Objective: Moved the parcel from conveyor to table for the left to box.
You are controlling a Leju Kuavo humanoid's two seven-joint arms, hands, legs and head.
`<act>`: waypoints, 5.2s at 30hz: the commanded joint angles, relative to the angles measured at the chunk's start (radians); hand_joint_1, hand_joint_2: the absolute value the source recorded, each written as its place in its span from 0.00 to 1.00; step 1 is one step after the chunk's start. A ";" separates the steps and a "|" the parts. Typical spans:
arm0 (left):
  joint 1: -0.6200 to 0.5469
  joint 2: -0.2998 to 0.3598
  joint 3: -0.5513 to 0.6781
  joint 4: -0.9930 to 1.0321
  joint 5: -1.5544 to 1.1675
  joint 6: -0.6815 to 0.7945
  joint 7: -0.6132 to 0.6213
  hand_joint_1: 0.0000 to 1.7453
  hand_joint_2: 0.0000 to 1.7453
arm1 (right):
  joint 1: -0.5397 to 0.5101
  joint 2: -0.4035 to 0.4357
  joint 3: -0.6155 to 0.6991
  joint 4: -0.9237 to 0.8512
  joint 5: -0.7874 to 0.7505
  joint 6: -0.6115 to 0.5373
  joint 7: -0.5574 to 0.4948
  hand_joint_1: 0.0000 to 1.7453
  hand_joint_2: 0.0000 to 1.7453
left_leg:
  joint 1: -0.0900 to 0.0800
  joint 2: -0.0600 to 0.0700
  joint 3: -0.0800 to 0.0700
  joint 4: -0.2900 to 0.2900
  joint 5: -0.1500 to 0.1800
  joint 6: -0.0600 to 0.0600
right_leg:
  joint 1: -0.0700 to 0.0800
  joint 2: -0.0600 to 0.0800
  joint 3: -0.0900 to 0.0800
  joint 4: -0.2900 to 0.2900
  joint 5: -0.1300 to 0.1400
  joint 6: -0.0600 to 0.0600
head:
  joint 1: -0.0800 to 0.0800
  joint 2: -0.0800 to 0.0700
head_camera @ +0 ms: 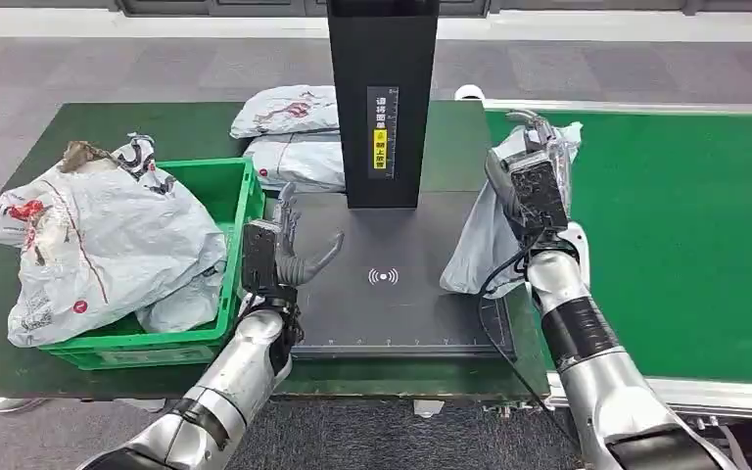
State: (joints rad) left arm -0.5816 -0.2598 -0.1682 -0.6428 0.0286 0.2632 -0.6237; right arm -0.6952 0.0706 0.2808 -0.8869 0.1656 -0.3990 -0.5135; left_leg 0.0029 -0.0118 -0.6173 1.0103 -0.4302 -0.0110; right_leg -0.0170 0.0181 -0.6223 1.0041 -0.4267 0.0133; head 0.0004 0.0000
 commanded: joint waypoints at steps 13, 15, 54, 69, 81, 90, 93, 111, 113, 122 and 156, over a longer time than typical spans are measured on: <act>-0.054 0.017 -0.043 0.063 0.008 -0.021 0.012 0.00 1.00 | -0.057 0.077 0.331 0.213 -0.046 0.431 0.107 1.00 1.00 | 0.001 0.004 0.004 -0.001 -0.001 0.000 | 0.002 0.001 0.003 -0.001 -0.001 -0.002 | 0.000 0.000; -0.065 0.009 -0.056 0.075 0.005 -0.024 0.018 0.00 1.00 | -0.067 0.091 0.381 0.288 -0.035 0.472 0.091 1.00 1.00 | 0.002 0.004 0.005 -0.002 -0.001 -0.001 | 0.003 0.001 0.004 -0.002 -0.001 -0.002 | 0.000 0.000; -0.095 -0.018 -0.133 0.104 0.095 -0.011 -0.061 0.00 1.00 | 0.075 -0.024 0.054 0.037 -0.257 0.067 -0.163 0.00 0.00 | 0.001 -0.005 0.003 -0.001 0.000 0.000 | 0.001 -0.007 0.006 -0.002 -0.002 -0.001 | 0.000 0.000; -0.117 -0.037 -0.161 0.093 0.122 -0.019 -0.074 0.00 1.00 | 0.077 -0.019 -0.021 0.117 -0.318 0.081 -0.185 0.00 0.00 | 0.000 -0.003 0.003 0.000 -0.001 0.000 | 0.001 -0.004 0.004 -0.001 -0.001 -0.001 | 0.000 0.000; -0.224 -0.062 -0.448 0.296 -0.246 0.157 0.075 0.00 1.00 | 0.228 -0.063 -0.185 -0.039 -0.328 0.038 -0.185 0.00 0.00 | 0.001 -0.007 0.004 -0.001 0.000 0.000 | 0.001 -0.009 0.007 -0.003 -0.002 -0.001 | 0.000 0.000; -0.224 -0.062 -0.448 0.296 -0.246 0.157 0.075 0.00 1.00 | 0.228 -0.063 -0.185 -0.039 -0.328 0.038 -0.185 0.00 0.00 | 0.000 -0.003 0.004 0.000 -0.001 0.000 | 0.001 -0.005 0.004 -0.002 -0.002 -0.002 | 0.000 0.000; -0.224 -0.062 -0.448 0.296 -0.246 0.157 0.075 0.00 1.00 | 0.228 -0.063 -0.185 -0.039 -0.328 0.038 -0.185 0.00 0.00 | 0.000 -0.002 0.004 -0.001 -0.001 0.000 | 0.001 -0.004 0.005 -0.002 -0.001 -0.002 | 0.000 0.000; -0.297 -0.046 -0.781 0.398 -0.786 -0.094 0.581 1.00 1.00 | 0.348 0.012 -0.271 -0.178 -0.300 0.134 -0.129 0.00 0.00 | 0.000 -0.001 0.003 0.000 -0.002 0.000 | 0.001 -0.002 0.003 -0.001 -0.001 -0.002 | 0.000 0.000; -0.294 -0.048 -0.776 0.396 -0.807 -0.084 0.594 1.00 1.00 | 0.337 0.014 -0.283 -0.166 -0.294 0.144 -0.121 0.00 0.00 | 0.000 -0.001 0.002 0.000 -0.001 0.000 | 0.001 -0.002 0.003 -0.001 -0.001 -0.001 | 0.000 0.000; -0.290 -0.045 -0.758 0.391 -0.828 -0.056 0.598 1.00 1.00 | 0.341 0.015 -0.294 -0.161 -0.297 0.161 -0.115 0.00 0.00 | 0.001 -0.001 0.004 -0.001 -0.002 0.000 | 0.001 -0.003 0.005 -0.002 -0.002 -0.001 | 0.000 0.000; -0.317 0.269 0.116 -0.003 -0.322 0.418 0.133 1.00 1.00 | 0.373 -0.027 -0.316 -0.142 -0.382 0.173 -0.115 0.00 0.00 | 0.001 0.002 0.003 -0.001 0.000 -0.002 | 0.002 0.001 0.002 0.000 -0.001 -0.002 | 0.000 0.000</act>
State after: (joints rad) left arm -0.8379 -0.1576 -0.2084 -0.6362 -0.2792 0.6489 -0.4959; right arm -0.3319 0.0679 0.0462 -1.0391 -0.2072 -0.2197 -0.6428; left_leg 0.0042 -0.0125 -0.6164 1.0100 -0.4293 -0.0126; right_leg -0.0154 0.0175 -0.6218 1.0049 -0.4273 0.0123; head 0.0004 0.0000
